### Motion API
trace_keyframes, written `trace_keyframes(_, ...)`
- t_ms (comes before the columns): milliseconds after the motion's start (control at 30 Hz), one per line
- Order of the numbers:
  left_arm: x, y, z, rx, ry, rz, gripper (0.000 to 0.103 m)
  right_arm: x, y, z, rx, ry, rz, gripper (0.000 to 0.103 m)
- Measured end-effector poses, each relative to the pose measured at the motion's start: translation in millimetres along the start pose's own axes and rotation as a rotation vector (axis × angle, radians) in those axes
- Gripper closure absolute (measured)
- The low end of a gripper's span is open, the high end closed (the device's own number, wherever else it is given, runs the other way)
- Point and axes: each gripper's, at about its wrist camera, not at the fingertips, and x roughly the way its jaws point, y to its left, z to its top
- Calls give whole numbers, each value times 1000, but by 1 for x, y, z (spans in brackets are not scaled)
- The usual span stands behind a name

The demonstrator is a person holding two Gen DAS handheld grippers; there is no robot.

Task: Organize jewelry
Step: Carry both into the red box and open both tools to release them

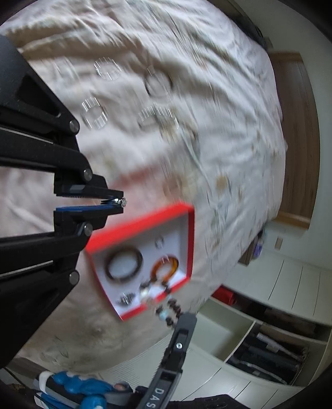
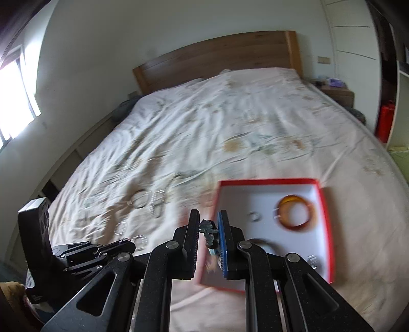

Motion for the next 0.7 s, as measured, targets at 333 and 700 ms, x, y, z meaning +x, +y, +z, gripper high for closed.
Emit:
trace_keyframes(333, 101, -74, 18, 39, 107, -84, 99, 51, -83, -16, 68, 69, -55, 89)
trace_keyframes(700, 147, -95, -8, 91, 197, -56, 99, 83, -117, -50, 119, 134, -82, 88)
